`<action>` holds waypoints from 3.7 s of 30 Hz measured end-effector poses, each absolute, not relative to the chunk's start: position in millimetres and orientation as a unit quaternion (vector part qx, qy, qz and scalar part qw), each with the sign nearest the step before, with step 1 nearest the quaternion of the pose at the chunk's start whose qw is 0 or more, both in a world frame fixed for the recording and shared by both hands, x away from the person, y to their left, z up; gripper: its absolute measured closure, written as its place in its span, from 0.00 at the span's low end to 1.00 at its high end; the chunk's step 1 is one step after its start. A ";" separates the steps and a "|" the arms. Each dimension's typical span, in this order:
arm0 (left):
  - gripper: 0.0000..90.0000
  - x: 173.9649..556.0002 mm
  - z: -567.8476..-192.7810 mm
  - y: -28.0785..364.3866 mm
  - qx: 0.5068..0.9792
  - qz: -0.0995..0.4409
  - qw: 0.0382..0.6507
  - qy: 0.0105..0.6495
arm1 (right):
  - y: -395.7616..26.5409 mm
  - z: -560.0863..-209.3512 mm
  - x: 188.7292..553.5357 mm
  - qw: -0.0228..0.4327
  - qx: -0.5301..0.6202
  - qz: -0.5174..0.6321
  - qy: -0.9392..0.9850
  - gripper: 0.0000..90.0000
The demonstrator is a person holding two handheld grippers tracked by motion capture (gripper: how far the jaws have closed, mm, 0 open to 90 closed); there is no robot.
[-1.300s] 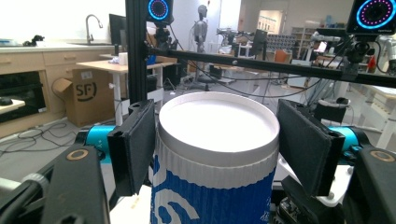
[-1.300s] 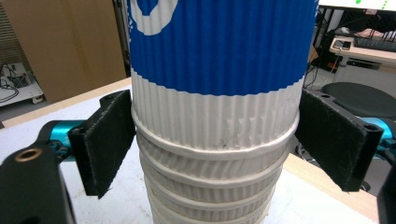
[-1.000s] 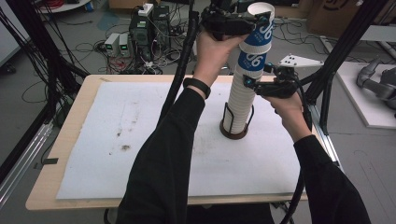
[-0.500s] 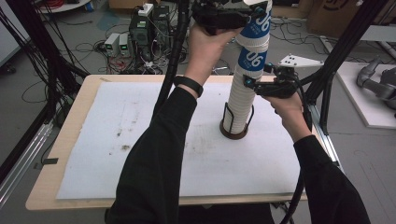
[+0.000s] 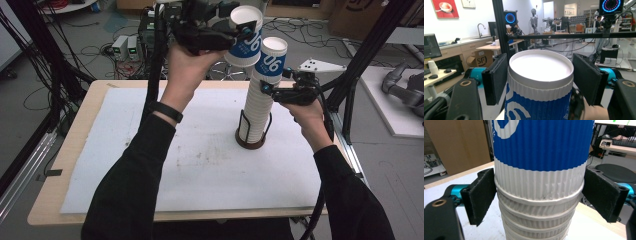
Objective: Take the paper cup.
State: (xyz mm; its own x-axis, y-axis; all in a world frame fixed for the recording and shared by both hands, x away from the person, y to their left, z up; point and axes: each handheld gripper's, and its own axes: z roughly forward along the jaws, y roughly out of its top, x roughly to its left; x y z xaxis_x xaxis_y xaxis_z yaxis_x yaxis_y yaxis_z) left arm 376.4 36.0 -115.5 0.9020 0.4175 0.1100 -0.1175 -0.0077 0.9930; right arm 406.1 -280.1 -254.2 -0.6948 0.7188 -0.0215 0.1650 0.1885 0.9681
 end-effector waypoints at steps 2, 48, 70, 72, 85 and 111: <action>0.34 372.6 -122.4 42.9 0.686 0.190 0.694 0.112 | -280.4 -254.1 406.0 0.246 0.303 0.561 0.730 0.15; 0.34 318.4 -328.3 99.4 0.723 0.101 0.658 0.185 | -281.7 -256.3 405.0 0.249 0.304 0.565 0.726 0.15; 0.34 325.4 -351.4 105.2 0.731 0.095 0.647 0.194 | -295.9 -256.5 384.3 0.260 0.299 0.574 0.717 0.15; 0.34 326.1 -352.4 105.6 0.732 0.095 0.647 0.194 | -298.4 -257.7 379.4 0.262 0.300 0.575 0.715 0.15; 0.34 330.3 -357.3 111.1 0.734 0.102 0.640 0.202 | -314.7 -288.9 346.4 0.247 0.301 0.601 0.698 0.15; 0.34 335.1 -350.9 111.7 0.727 0.103 0.650 0.195 | -314.7 -346.8 318.9 0.221 0.291 0.590 0.720 0.15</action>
